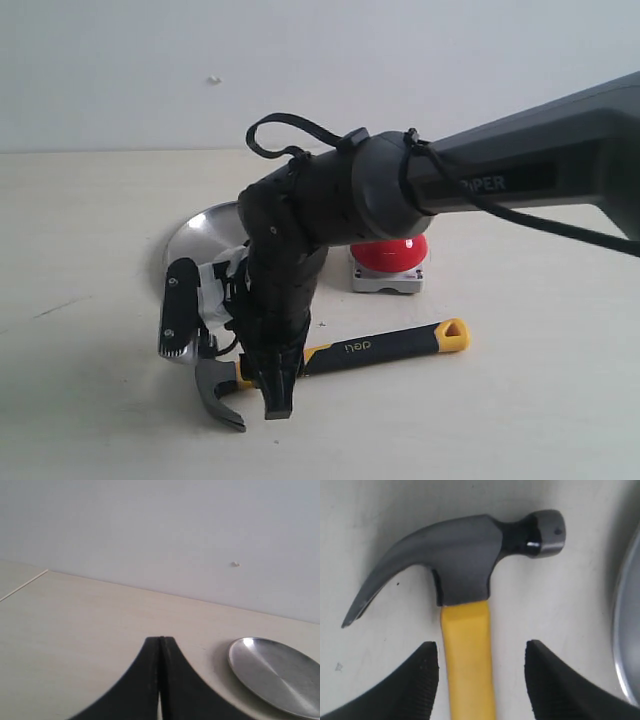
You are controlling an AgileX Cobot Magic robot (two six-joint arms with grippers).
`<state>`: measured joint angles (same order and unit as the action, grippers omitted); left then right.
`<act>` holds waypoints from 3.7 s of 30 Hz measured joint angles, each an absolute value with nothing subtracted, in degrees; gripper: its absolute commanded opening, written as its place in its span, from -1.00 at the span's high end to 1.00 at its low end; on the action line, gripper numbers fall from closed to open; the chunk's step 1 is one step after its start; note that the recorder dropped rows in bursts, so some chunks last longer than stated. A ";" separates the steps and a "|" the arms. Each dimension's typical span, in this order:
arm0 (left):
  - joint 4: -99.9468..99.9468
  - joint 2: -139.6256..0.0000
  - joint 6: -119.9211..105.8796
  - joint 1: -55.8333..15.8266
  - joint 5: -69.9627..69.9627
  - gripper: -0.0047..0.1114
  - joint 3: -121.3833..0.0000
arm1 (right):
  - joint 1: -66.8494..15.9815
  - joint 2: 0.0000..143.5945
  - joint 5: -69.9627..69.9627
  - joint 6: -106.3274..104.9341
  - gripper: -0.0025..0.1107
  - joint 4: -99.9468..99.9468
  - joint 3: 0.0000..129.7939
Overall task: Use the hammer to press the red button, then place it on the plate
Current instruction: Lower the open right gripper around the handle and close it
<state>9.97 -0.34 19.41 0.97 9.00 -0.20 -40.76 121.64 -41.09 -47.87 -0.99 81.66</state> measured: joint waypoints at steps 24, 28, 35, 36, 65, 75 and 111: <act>9.97 -0.34 19.41 0.97 9.00 0.92 -0.20 | -40.76 126.09 -45.73 -50.42 0.04 -3.56 86.69; 9.97 -0.34 19.41 0.97 9.00 0.92 -0.20 | -40.76 126.19 -45.61 -51.55 0.04 -5.49 86.69; 9.97 -0.34 19.41 0.97 9.00 0.92 -0.20 | -40.76 126.72 -45.49 -51.89 0.04 -5.85 87.06; 9.97 -0.34 19.41 0.97 9.00 0.92 -0.20 | -40.76 126.84 -45.49 -51.89 0.04 -5.85 87.18; 9.97 -0.34 19.41 0.97 9.00 0.92 -0.20 | -40.76 126.86 -47.39 -45.13 0.05 -4.17 87.27; 9.97 -0.34 19.41 0.97 9.00 0.92 -0.20 | -40.76 126.86 -47.39 -44.47 0.05 -3.84 87.27; 9.97 -0.34 19.41 0.97 9.00 0.92 -0.20 | -40.85 127.07 -47.16 -42.32 0.96 -0.55 87.39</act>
